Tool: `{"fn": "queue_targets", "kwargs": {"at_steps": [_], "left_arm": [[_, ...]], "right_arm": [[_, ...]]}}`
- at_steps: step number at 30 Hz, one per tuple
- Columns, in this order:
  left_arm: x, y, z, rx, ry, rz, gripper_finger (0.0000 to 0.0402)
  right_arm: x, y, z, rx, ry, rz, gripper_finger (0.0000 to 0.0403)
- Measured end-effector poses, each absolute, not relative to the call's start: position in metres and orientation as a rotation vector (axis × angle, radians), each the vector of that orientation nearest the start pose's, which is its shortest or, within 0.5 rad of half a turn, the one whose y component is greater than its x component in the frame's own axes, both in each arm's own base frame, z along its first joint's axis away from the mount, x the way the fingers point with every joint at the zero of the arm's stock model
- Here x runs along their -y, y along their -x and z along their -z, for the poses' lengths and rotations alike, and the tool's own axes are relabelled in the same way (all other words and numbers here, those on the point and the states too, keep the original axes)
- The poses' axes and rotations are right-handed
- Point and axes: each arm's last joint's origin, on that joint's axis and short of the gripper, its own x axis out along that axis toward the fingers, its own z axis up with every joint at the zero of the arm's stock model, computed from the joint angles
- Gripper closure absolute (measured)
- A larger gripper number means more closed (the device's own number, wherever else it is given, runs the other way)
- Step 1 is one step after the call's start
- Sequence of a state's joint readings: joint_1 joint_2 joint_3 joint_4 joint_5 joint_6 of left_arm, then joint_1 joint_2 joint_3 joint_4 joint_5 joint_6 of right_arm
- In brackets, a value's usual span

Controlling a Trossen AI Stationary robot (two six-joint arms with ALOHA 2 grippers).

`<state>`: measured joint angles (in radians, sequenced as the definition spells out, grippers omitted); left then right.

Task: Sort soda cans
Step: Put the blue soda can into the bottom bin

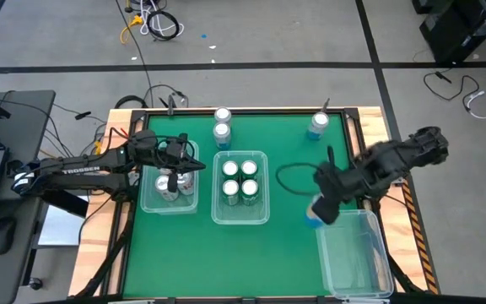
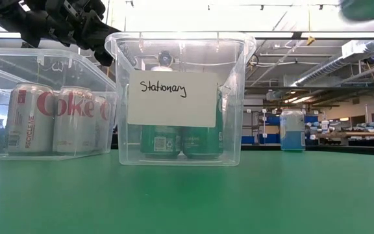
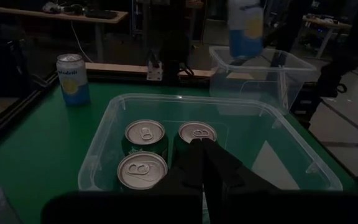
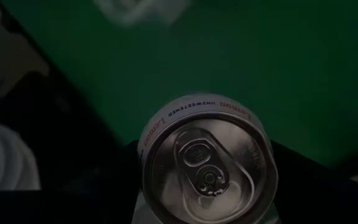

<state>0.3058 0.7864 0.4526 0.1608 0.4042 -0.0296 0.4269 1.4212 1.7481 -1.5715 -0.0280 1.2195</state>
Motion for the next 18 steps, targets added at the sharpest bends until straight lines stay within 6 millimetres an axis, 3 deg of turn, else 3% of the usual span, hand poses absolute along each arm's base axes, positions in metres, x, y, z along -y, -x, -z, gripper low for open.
{"fn": "queue_targets", "kwargs": {"at_steps": [9, 18], "left_arm": [[-0.043, -0.173, -0.251, -0.159, 0.088, 0.095, 0.04], [-0.043, -0.173, -0.252, -0.148, 0.085, 0.095, 0.04]], "right_arm": [[-0.139, -0.178, -0.4, -1.36, -0.933, 0.474, 0.0121], [-0.144, -0.175, -0.335, -1.492, -0.787, 0.703, 0.0121]]}}
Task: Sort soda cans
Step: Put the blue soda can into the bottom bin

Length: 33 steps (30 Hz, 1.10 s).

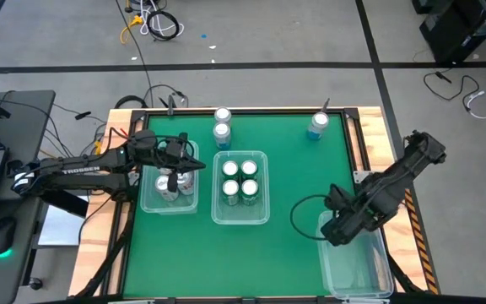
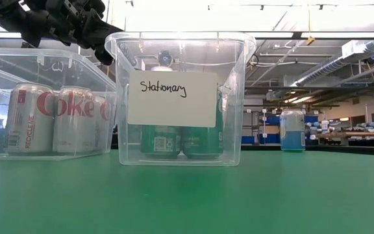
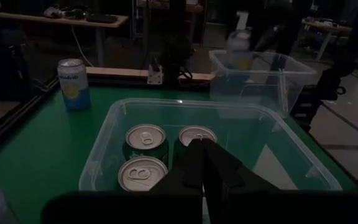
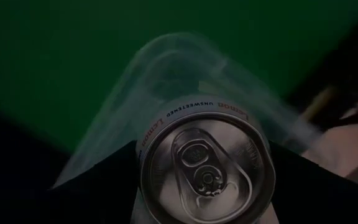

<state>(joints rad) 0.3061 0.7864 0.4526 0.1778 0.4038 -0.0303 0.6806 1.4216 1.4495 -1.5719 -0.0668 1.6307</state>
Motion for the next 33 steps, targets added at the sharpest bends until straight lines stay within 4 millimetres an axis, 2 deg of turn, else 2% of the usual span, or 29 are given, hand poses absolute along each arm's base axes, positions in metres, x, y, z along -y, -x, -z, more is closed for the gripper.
{"fn": "queue_targets", "kwargs": {"at_steps": [5, 10, 22, 25, 28, 33], "left_arm": [[-0.043, -0.173, -0.253, -0.134, 0.083, 0.095, 0.04], [-0.043, -0.173, -0.253, -0.135, 0.087, 0.095, 0.04], [-0.043, -0.173, -0.253, -0.144, 0.086, 0.095, 0.04], [-0.043, -0.173, -0.25, -0.171, 0.096, 0.093, 0.04], [-0.043, -0.172, -0.248, -0.192, 0.102, 0.078, 0.04], [-0.043, -0.172, -0.247, -0.196, 0.094, 0.078, 0.04]], "right_arm": [[-0.13, -0.184, -0.313, -1.39, -0.709, 0.81, 0.0121], [-0.111, -0.202, -0.309, -1.273, -0.672, 0.807, 0.0121], [-0.031, -0.24, -0.311, -1.157, -0.512, 0.826, 0.0121], [-0.019, -0.236, -0.31, -1.231, -0.504, 0.831, 0.0121], [-0.019, -0.227, -0.309, -1.321, -0.513, 0.877, 0.0121], [-0.021, -0.222, -0.309, -1.316, -0.522, 0.962, 0.0121]]}}
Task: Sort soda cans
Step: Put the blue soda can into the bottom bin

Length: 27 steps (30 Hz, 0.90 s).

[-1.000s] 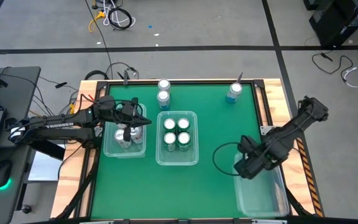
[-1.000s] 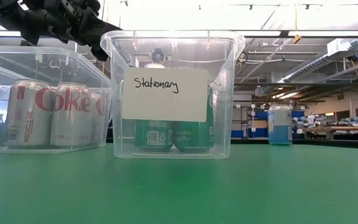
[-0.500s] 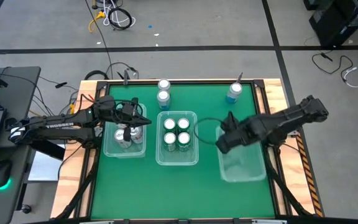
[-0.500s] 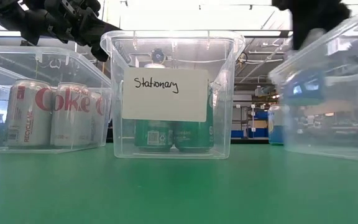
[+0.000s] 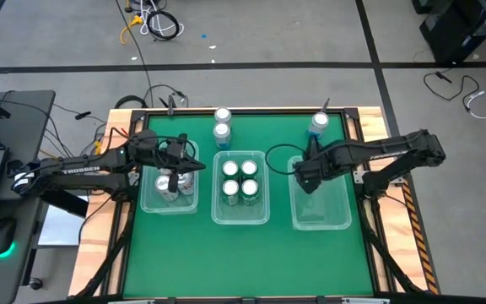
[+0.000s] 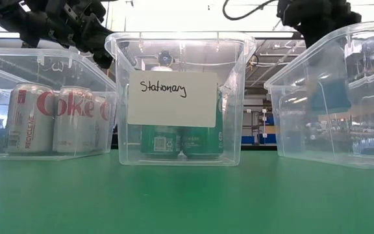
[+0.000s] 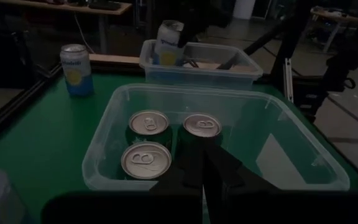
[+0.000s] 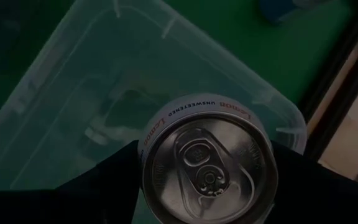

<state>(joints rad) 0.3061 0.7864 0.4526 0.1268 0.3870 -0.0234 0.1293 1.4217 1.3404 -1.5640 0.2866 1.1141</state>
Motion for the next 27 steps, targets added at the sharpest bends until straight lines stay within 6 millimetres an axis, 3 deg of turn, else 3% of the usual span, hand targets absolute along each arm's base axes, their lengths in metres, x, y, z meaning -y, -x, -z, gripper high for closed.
{"fn": "queue_targets", "kwargs": {"at_steps": [16, 27], "left_arm": [[-0.043, -0.172, -0.245, -0.223, 0.092, 0.079, 0.04], [-0.043, -0.172, -0.245, -0.221, 0.116, 0.077, 0.04]], "right_arm": [[-0.023, -0.221, -0.236, -1.362, -0.589, 0.953, 0.0121], [-0.017, -0.217, -0.228, -1.362, -0.605, 0.991, 0.0121]]}}
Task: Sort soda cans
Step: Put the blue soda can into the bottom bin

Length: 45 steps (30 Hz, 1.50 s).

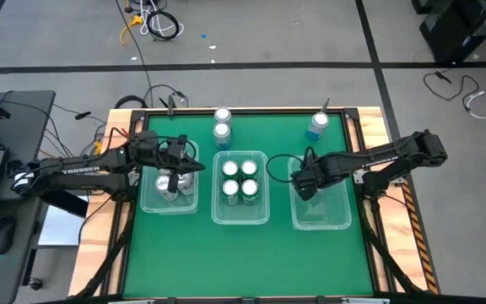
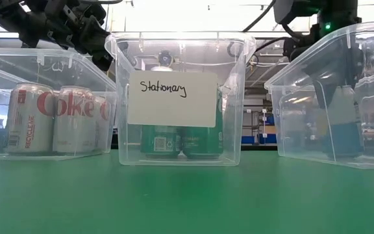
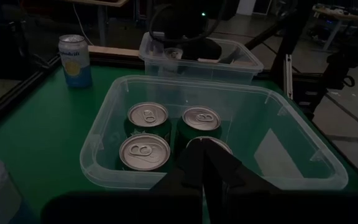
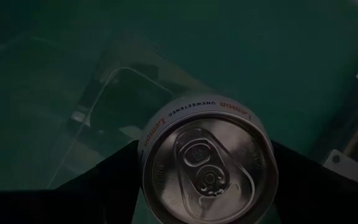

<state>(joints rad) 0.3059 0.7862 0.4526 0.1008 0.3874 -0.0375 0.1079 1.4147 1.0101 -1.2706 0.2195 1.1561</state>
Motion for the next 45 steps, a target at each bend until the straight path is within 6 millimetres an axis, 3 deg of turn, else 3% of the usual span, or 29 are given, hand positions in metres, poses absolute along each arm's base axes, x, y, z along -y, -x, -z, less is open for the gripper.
{"fn": "queue_targets", "kwargs": {"at_steps": [2, 7, 10, 17, 27, 32, 41, 43, 45], "left_arm": [[-0.043, -0.172, -0.245, -0.221, 0.119, 0.077, 0.04], [-0.043, -0.172, -0.245, -0.222, 0.137, 0.075, 0.04], [-0.043, -0.172, -0.245, -0.221, 0.139, 0.075, 0.04], [-0.043, -0.172, -0.245, -0.221, 0.151, 0.073, 0.04], [-0.043, -0.172, -0.249, -0.206, 0.156, 0.072, 0.04], [-0.043, -0.172, -0.249, -0.202, 0.154, 0.066, 0.04], [-0.043, -0.172, -0.249, -0.206, 0.155, 0.061, 0.04], [-0.043, -0.172, -0.249, -0.206, 0.155, 0.06, 0.04], [-0.043, -0.172, -0.249, -0.206, 0.155, 0.06, 0.04]], "right_arm": [[-0.015, -0.217, -0.229, -1.373, -0.601, 1.0, 0.0117], [-0.011, -0.214, -0.229, -1.421, -0.573, 1.022, 0.0032], [-0.009, -0.215, -0.231, -1.419, -0.571, 1.009, 0.0012], [-0.009, -0.217, -0.238, -1.425, -0.544, 0.967, 0.0035], [-0.007, -0.231, -0.29, -1.277, -0.484, 0.919, 0.0071], [-0.009, -0.245, -0.285, -1.186, -0.484, 0.822, 0.0141], [-0.012, -0.238, -0.253, -1.303, -0.521, 0.777, 0.0378], [-0.012, -0.237, -0.252, -1.318, -0.517, 0.787, 0.0395], [-0.011, -0.236, -0.252, -1.318, -0.522, 0.797, 0.0386]]}}
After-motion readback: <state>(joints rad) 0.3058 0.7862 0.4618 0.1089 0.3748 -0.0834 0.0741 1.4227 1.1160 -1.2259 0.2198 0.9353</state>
